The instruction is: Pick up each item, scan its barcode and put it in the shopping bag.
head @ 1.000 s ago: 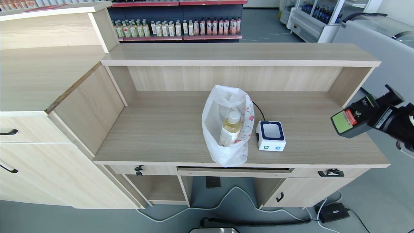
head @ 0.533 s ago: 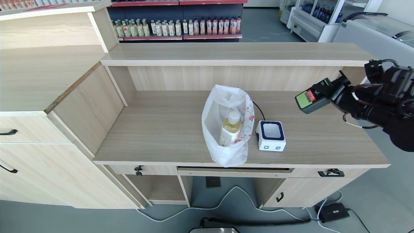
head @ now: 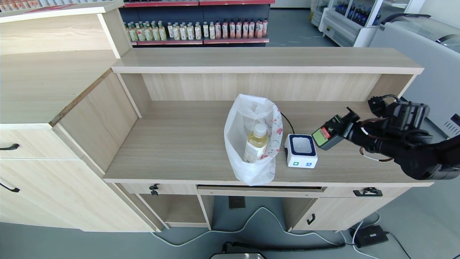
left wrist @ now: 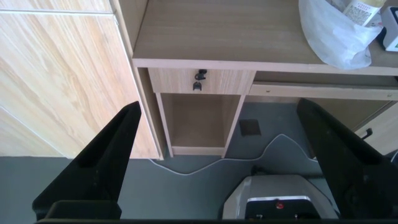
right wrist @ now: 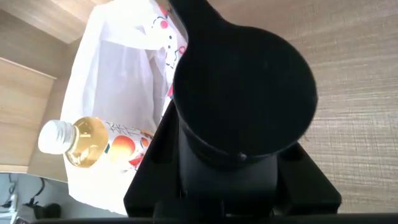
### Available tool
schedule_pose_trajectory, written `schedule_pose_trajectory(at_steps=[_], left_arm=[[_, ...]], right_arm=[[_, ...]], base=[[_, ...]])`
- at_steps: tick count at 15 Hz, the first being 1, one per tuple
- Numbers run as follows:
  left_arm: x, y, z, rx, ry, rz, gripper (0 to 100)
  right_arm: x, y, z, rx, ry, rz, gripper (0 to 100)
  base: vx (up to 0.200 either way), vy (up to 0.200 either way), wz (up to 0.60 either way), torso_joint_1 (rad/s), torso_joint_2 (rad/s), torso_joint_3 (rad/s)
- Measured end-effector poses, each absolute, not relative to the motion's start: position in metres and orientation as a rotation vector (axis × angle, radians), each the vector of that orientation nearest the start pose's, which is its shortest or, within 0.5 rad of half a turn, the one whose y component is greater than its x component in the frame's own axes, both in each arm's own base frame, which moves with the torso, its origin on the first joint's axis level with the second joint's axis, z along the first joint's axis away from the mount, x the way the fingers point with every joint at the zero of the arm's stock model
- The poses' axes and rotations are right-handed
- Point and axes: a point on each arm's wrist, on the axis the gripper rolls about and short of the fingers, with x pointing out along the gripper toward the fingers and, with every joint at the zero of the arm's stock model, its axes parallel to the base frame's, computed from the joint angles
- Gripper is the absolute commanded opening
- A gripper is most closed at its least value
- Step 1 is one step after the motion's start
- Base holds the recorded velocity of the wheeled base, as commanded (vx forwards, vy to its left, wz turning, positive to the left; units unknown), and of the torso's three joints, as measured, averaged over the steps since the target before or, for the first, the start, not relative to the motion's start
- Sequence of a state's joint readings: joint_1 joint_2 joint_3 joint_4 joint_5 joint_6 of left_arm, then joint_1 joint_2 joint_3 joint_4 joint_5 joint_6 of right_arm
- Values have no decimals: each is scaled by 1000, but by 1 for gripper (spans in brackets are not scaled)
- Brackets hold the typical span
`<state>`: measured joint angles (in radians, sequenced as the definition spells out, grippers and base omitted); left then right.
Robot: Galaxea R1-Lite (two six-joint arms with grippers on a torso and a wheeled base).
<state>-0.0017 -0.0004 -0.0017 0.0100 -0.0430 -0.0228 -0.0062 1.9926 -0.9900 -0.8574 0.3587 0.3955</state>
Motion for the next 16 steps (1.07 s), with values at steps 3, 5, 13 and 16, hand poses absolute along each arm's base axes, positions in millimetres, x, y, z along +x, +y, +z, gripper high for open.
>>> schedule_pose_trajectory(at_steps=[3, 5, 13, 16], left_arm=[[-23, -1, 75, -22, 8, -44, 100], [-23, -1, 75, -23, 8, -45, 100], [-23, -1, 75, -22, 8, -44, 100], [-23, -1, 75, -23, 8, -45, 100]], right_arm=[[387, 8, 146, 410, 218, 325, 0], [393, 8, 143, 404, 219, 326, 0], [406, 22, 139, 385, 216, 390, 0], [409, 24, 133, 370, 218, 396, 0]], base=[[0, 0, 0, 0, 0, 0], [0, 0, 0, 0, 0, 0], [0, 0, 0, 0, 0, 0], [0, 0, 0, 0, 0, 0]])
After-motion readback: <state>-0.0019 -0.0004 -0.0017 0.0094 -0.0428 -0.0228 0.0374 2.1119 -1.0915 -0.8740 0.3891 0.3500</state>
